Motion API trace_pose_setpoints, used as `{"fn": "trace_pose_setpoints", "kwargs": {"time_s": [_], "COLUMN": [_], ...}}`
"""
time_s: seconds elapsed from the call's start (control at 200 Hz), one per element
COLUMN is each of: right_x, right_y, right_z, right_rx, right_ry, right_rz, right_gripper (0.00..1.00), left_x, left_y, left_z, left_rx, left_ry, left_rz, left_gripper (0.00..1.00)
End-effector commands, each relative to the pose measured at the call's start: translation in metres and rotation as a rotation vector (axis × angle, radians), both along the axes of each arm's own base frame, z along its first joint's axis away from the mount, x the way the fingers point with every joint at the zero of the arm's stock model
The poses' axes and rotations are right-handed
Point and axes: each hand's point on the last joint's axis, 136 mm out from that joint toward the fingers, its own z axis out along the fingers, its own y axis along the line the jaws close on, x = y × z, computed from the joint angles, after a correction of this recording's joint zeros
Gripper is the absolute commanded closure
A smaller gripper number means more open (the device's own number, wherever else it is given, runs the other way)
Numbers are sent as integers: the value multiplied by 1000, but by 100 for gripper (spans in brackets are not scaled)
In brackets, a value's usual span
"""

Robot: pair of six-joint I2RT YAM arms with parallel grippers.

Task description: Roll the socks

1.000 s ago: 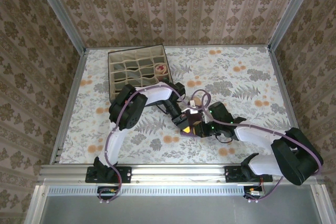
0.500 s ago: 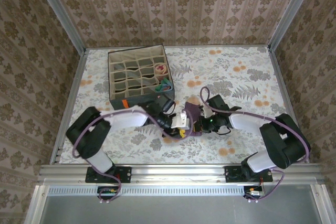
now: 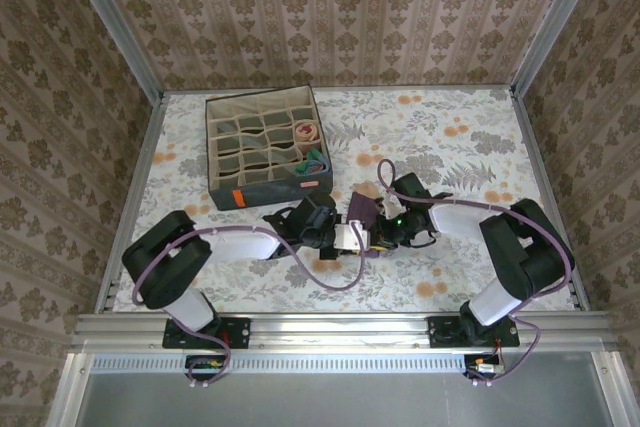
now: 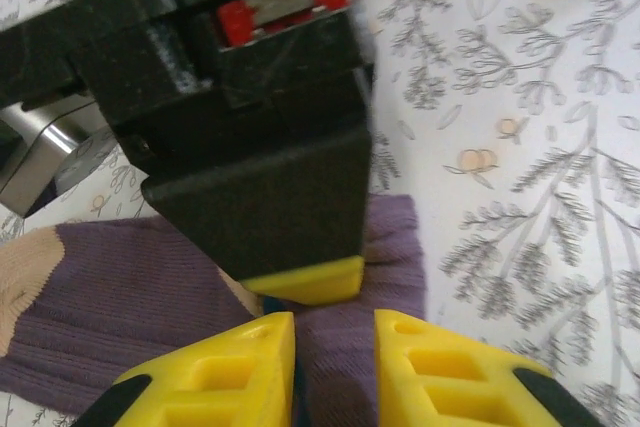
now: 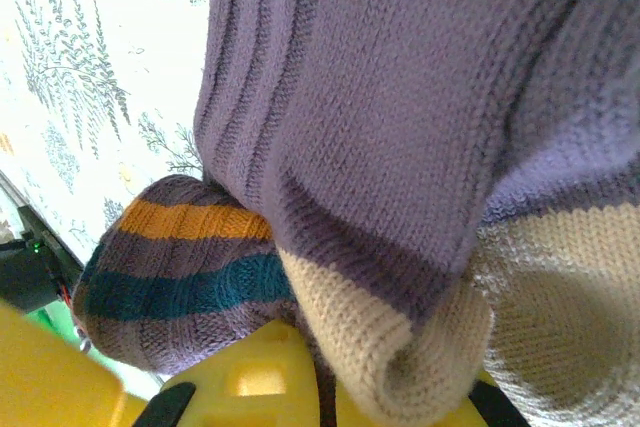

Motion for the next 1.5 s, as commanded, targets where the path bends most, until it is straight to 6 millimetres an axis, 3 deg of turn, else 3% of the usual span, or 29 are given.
{"fn": "trace_pose_setpoints", "kwargs": {"time_s": [0.0,0.08,0.18,0.375,0.585,0.74,0.96,1.09,1.12,1.315,1.49], "right_x": [-43,-41,-36,-18,5,12,25,29,27,10,-13], "right_y": [-45,-40,-32,-27,-54,-50,-31,-37,-39,-46,-53], "right_z": [-56,-53,-44,-10,45,60,46,26,12,-32,-56], "right_rx": [-256,-217,-136,-51,-139,-130,-136,-228,-264,-357,-400], "right_ry": [174,170,149,40,-199,-300,-270,-225,-181,-33,66], "right_rz": [-27,-36,-77,-148,-263,-271,-212,-192,-177,-101,-41], "right_gripper": [100,99,92,66,63,63,64,65,66,81,100], "left_x": [24,31,33,26,22,19,15,12,12,15,21], "left_y": [-2,2,8,17,20,19,14,10,9,13,17], "left_z": [-14,-32,-52,-80,-90,-93,-89,-85,-85,-79,-61], "left_rx": [37,81,115,180,211,221,191,179,178,162,133], "left_ry": [51,145,219,319,383,427,531,583,590,520,388], "left_rz": [88,118,143,172,189,191,184,172,168,168,120], "left_gripper": [80,89,92,94,95,96,97,98,98,95,89]}}
